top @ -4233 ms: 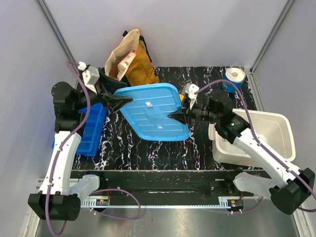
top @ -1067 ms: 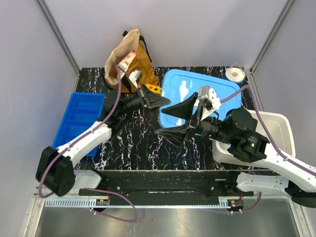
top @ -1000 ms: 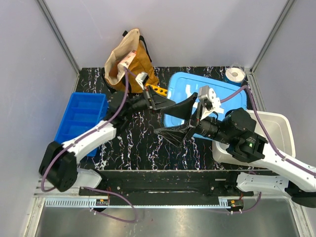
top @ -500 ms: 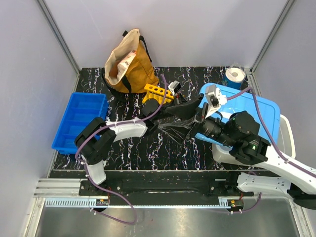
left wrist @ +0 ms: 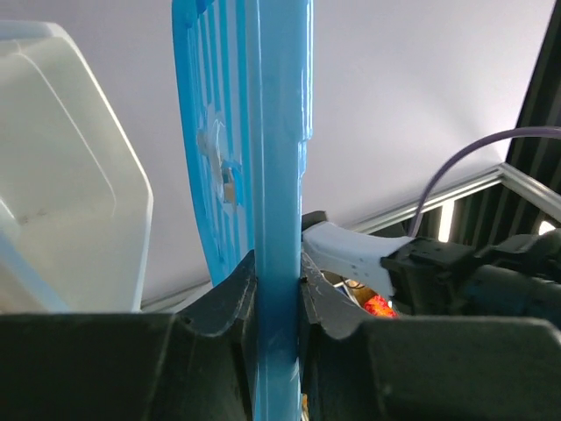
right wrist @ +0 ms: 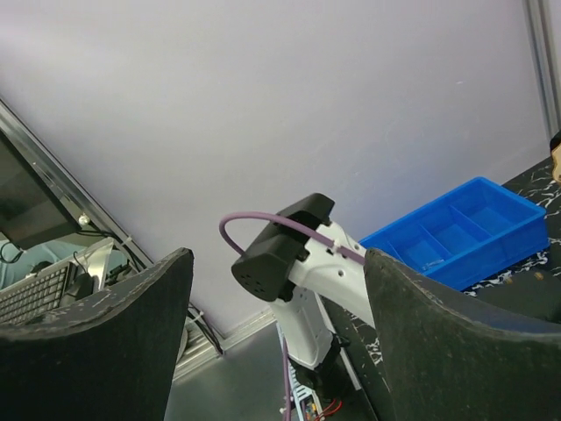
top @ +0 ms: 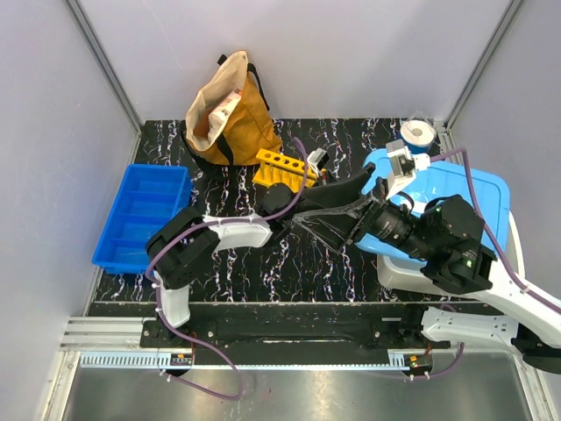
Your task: Organize the chemistry lab equipment
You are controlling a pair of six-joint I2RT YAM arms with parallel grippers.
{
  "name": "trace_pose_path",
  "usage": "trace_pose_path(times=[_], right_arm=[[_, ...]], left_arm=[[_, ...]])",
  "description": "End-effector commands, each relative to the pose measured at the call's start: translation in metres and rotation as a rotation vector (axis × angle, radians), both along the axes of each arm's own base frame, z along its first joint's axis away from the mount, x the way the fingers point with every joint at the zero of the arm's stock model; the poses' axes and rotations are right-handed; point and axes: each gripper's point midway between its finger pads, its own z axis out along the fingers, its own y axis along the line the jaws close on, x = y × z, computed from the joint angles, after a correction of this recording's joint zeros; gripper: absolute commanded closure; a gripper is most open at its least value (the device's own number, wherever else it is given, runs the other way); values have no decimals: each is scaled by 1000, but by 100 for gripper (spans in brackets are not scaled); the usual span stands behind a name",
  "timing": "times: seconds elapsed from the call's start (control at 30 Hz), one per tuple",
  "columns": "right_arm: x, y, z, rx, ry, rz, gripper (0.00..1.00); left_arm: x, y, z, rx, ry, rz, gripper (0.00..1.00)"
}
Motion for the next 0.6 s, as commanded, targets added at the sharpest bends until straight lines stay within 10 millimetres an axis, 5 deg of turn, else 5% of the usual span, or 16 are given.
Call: trace_pose_path(times=[0.0,0.57], right_arm=[[-3,1,22,78,17,26,17],[8,-12,13,100,4,-60,15]], left_arm=[[-9,-13,32,-134,-92,49,100],[-14,-64,1,-101,-7,103,100]])
